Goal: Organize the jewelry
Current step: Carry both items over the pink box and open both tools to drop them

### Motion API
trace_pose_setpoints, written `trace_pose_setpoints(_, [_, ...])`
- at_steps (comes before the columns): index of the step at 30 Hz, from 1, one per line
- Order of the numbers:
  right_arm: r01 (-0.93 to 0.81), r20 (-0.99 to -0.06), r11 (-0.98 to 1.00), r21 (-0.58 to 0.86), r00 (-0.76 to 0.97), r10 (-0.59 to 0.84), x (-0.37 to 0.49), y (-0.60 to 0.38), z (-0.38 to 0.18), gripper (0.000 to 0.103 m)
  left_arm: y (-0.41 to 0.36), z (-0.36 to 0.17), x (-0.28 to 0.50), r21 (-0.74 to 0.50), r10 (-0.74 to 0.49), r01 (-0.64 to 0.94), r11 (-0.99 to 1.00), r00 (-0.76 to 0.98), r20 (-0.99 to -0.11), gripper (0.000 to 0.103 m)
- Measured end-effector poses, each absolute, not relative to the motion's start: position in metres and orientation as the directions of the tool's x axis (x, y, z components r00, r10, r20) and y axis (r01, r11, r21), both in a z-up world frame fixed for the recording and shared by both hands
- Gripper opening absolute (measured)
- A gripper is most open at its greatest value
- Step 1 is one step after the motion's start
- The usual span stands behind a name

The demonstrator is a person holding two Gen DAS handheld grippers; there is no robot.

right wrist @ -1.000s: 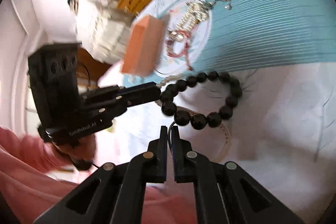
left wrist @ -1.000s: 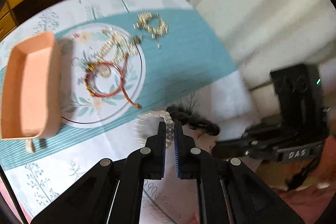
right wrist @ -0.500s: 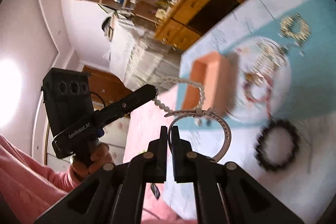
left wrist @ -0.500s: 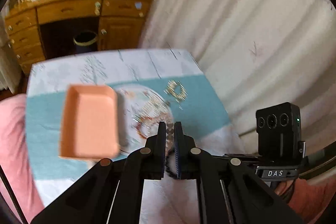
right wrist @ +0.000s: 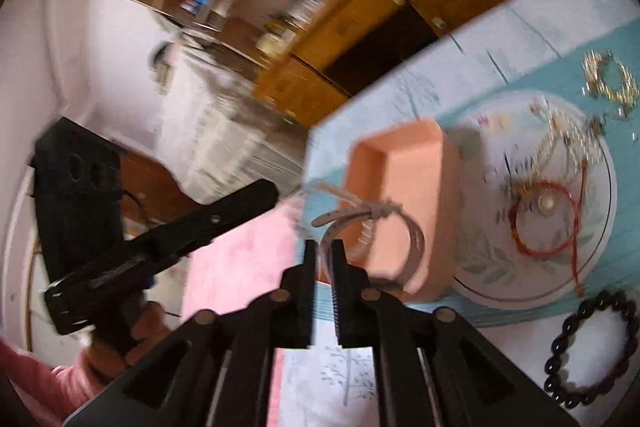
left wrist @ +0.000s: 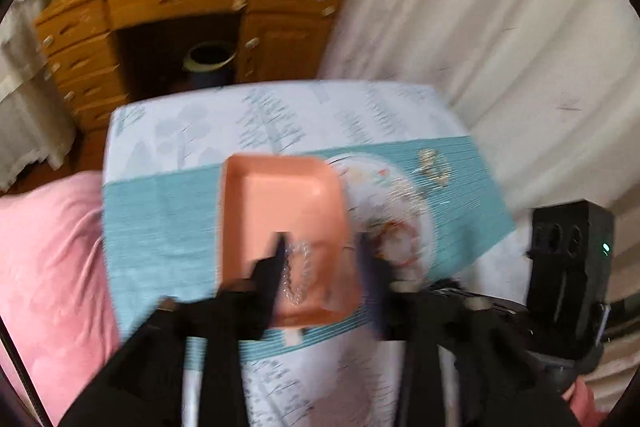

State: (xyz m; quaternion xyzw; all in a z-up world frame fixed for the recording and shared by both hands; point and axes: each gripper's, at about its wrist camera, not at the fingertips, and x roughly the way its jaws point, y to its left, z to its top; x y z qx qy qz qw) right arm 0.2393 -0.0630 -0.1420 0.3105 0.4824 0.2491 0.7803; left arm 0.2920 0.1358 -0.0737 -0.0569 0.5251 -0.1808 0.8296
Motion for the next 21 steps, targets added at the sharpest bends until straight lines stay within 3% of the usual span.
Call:
trace_pose_setpoints(1, [-0.078, -0.624, 0.71, 0.7, 0.417, 0.661, 0.238, -0.059, -0.142, 0.039, 0.141, -0.073, 0.292, -0.29, -0.361, 0.23, 0.929, 0.389, -0.848, 0.054])
trace_pose_setpoints(2, [-0.08, -0.629, 0.723, 0.686, 0.434, 0.645, 0.235, -0.057, -0.141, 0.042, 0.143, -0.072, 0.291, -0.289, -0.363, 0.234, 0.928, 0.397, -0.843, 0.055])
trace_pose_setpoints(5, [-0.092, -0.635, 0.746, 0.66, 0.462, 0.619, 0.226, -0.054, -0.137, 0.05, 0.144, -0.071, 0.284, -0.227, -0.323, 0.265, 0.937, 0.41, -0.853, 0.073])
trace_pose_setpoints(10, [-0.039, -0.731, 0.831, 0.555, 0.453, 0.51, 0.204, -0.056, -0.149, 0.075, 0.138, -0.083, 0.27, -0.184, -0.287, 0.292, 0.938, 0.364, -0.886, 0.079])
trace_pose_setpoints(17, [-0.034, -0.863, 0.941, 0.336, 0.39, 0.322, 0.166, -0.069, -0.175, 0.075, 0.11, -0.111, 0.236, -0.246, -0.32, 0.293, 0.924, 0.24, -0.916, 0.082])
trace_pose_setpoints(21, [-0.069, -0.879, 0.971, 0.231, 0.413, 0.238, 0.147, -0.09, -0.176, 0.075, 0.08, -0.128, 0.216, -0.229, -0.306, 0.326, 0.917, 0.21, -0.929, 0.084])
